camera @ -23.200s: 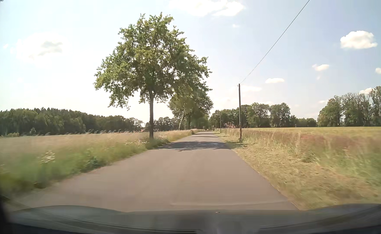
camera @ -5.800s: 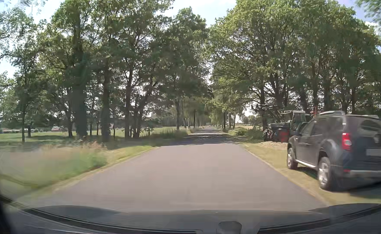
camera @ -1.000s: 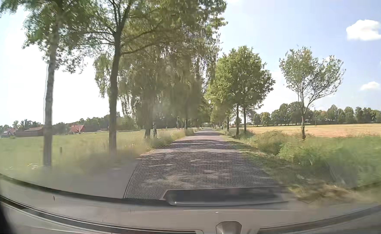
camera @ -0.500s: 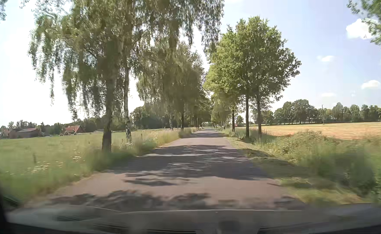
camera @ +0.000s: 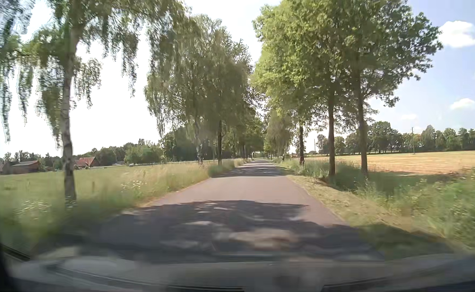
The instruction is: Follow the waypoints while adhering to traffic rules and regulations
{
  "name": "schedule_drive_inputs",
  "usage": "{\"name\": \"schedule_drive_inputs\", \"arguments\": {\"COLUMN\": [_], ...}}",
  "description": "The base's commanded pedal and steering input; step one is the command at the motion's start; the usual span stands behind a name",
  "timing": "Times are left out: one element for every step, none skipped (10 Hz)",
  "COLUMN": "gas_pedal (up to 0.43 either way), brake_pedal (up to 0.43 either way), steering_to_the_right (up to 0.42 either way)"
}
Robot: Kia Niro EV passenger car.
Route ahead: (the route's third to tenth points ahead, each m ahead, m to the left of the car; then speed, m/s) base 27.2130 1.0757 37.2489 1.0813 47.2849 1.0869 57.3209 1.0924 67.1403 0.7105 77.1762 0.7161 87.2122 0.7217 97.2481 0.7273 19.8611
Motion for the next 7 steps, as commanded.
{"name": "schedule_drive_inputs", "arguments": {"gas_pedal": [0.220, 0.220, 0.220, 0.220, 0.220, 0.220, 0.220], "brake_pedal": [0.006, 0.006, 0.006, 0.006, 0.006, 0.006, 0.006], "steering_to_the_right": [0.003, 0.003, 0.003, 0.003, 0.003, 0.003, 0.003]}}
